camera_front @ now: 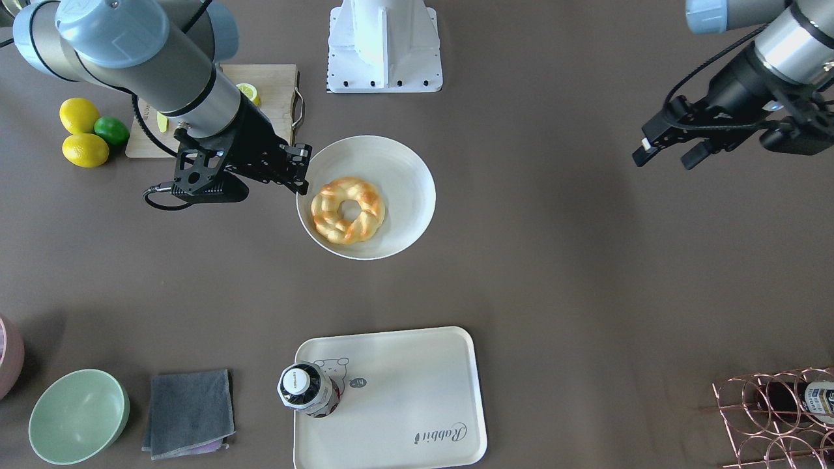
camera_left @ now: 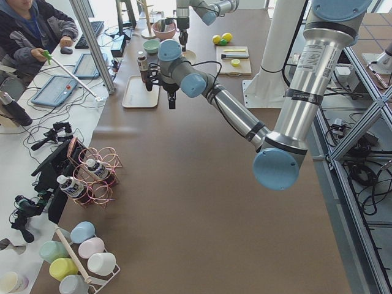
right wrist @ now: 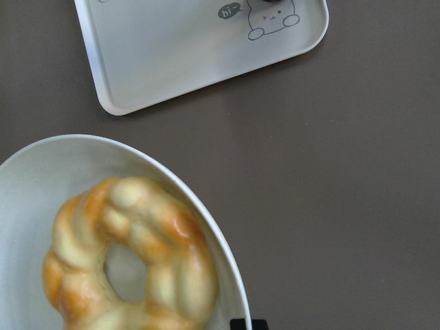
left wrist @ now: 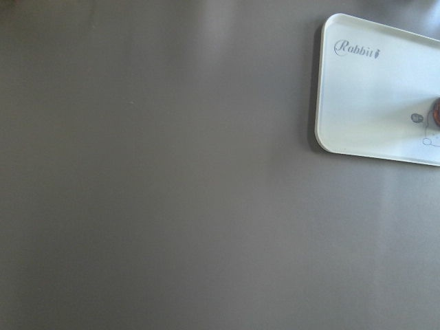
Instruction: Place donut on tray
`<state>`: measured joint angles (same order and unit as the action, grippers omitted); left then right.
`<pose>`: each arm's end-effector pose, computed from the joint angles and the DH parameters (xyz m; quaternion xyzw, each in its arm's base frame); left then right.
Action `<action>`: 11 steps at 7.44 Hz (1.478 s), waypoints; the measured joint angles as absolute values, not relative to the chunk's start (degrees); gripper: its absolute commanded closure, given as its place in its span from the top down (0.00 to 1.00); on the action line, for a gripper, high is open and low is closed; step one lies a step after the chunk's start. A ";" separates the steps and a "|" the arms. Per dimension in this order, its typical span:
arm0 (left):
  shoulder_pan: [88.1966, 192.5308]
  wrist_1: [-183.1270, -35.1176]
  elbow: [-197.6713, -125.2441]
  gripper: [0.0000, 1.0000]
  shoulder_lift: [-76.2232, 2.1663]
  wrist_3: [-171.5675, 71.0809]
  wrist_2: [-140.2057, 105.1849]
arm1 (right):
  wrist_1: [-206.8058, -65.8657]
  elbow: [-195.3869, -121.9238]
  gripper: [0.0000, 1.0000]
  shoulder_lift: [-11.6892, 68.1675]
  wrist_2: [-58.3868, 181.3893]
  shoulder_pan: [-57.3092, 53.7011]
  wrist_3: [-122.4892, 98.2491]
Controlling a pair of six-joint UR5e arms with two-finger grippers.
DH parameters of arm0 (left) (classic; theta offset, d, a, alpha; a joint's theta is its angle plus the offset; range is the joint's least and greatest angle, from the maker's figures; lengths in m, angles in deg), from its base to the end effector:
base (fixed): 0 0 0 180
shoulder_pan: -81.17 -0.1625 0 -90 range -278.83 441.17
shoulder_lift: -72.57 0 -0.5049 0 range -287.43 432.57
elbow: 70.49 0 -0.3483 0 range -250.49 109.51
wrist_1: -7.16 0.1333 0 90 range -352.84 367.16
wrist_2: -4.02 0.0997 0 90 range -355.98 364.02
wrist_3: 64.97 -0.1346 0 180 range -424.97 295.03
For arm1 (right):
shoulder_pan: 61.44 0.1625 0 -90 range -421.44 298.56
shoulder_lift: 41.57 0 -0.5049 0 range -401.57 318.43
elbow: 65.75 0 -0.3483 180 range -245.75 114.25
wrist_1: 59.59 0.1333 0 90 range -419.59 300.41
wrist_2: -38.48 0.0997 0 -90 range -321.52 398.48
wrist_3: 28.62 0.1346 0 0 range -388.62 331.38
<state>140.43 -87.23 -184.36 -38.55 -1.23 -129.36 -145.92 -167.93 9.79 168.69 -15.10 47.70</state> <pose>0.2549 -0.5086 0.3753 0.0170 0.5130 -0.0918 0.8533 -0.4337 -0.5217 0.2654 -0.0496 -0.5251 0.0837 0.8454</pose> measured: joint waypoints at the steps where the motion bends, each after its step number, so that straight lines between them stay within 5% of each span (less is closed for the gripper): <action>1: 137.51 -87.19 -183.68 0.97 -41.04 2.20 -127.04 | -147.12 -168.13 0.00 8.25 166.99 -16.63 49.13; 7: 131.04 -87.21 -180.50 0.86 -47.98 11.08 -123.28 | -147.89 -168.32 0.00 5.20 165.17 -18.95 52.05; 11: 129.59 -87.32 -181.24 0.59 -48.94 14.51 -123.16 | -147.92 -168.04 0.00 4.59 165.21 -18.71 52.11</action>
